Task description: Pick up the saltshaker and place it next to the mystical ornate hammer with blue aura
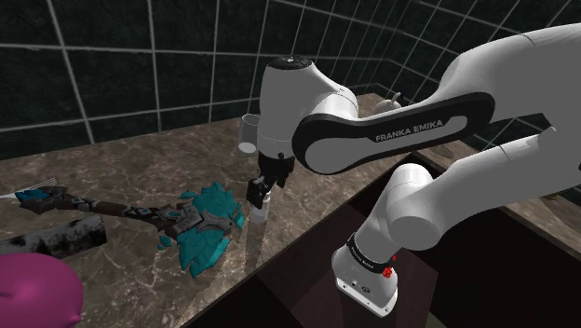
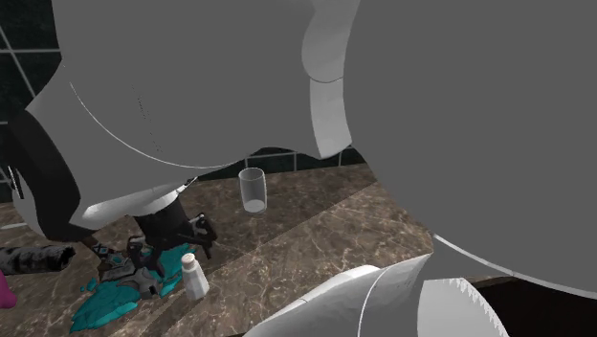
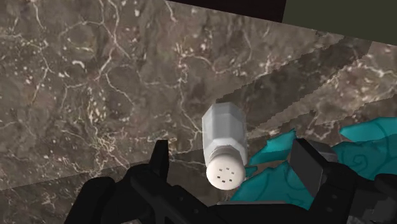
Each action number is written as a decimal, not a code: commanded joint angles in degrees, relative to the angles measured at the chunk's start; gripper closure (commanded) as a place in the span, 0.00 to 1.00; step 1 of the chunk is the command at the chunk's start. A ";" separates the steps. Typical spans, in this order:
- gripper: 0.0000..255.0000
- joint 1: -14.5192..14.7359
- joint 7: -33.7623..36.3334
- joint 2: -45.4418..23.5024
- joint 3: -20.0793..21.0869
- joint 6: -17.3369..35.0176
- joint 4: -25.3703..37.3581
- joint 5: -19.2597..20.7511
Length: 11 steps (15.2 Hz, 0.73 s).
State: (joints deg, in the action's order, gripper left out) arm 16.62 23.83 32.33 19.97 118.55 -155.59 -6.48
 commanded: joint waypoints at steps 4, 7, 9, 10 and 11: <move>0.00 0.13 -0.19 2.39 -0.87 -7.54 5.16 0.26; 0.00 0.13 -0.19 2.39 -0.87 -7.54 5.16 0.26; 0.00 0.13 -0.19 2.39 -0.87 -7.53 5.16 0.26; 0.00 0.13 -0.19 2.39 -0.87 -7.53 5.16 0.26; 0.00 0.13 -0.19 2.39 -0.87 -7.53 5.16 0.26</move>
